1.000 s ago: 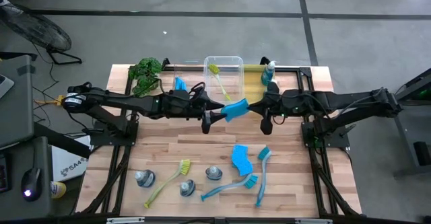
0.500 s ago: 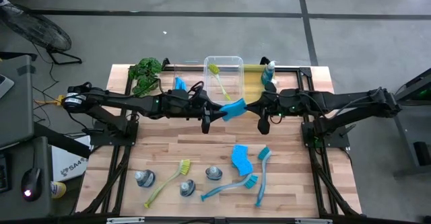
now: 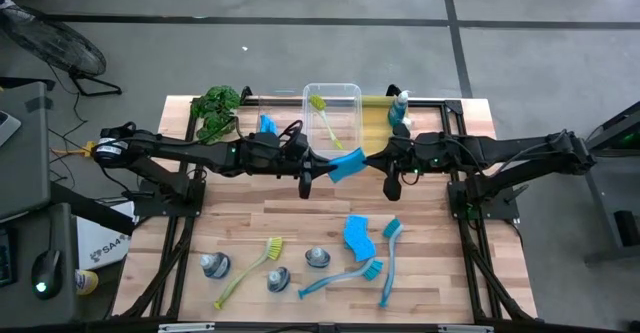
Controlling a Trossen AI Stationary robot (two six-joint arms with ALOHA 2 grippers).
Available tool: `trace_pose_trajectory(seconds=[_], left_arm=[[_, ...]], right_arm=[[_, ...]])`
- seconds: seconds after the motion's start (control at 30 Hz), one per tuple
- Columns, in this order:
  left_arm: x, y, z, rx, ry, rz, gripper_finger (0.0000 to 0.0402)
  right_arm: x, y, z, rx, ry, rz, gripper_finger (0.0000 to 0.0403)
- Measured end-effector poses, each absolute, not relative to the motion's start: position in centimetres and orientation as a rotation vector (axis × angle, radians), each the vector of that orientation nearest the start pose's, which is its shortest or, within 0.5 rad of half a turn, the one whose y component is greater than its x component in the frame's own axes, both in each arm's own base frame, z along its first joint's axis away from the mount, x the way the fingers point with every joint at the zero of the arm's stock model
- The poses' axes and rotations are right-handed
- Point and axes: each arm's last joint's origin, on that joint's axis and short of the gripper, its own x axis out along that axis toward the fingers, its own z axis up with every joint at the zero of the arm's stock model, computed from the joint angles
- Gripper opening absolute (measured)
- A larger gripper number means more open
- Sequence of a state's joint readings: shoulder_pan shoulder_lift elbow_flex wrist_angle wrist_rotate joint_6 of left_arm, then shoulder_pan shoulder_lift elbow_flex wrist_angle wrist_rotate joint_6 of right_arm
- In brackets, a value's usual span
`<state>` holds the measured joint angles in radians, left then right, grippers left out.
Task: Pick & Place Kitchen Sink Supplies
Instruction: Put the sponge into the transparent bin
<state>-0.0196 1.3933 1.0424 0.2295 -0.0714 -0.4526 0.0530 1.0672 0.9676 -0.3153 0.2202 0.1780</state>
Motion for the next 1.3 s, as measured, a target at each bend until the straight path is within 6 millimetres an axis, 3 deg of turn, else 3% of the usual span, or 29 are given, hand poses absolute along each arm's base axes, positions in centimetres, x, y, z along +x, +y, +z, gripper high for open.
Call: trace_pose_trajectory(seconds=[0.27, 0.5, 0.73, 1.03, 1.3], left_arm=[[32.0, -0.4, 32.4, -0.446, 0.109, 0.073, 0.0010], [32.0, -0.4, 32.4, -0.445, 0.102, 0.098, 0.0007], [31.9, 0.0, 32.3, -0.431, 0.078, 0.227, 0.0006], [31.3, 1.1, 31.3, -0.406, 0.078, 0.647, 0.0006], [30.3, 1.8, 30.6, -0.379, 0.039, 0.990, 0.0006]], right_arm=[[22.9, 0.7, 33.2, 0.135, 0.397, -0.150, 0.0029], [21.7, 0.5, 34.0, 0.178, 0.370, -0.158, 0.0131], [19.1, 0.1, 34.9, 0.225, 0.362, -0.204, 0.0217], [15.7, 0.0, 35.0, 0.308, 0.421, -0.240, 0.0225], [14.5, -0.1, 34.8, 0.346, 0.451, -0.254, 0.0225]])
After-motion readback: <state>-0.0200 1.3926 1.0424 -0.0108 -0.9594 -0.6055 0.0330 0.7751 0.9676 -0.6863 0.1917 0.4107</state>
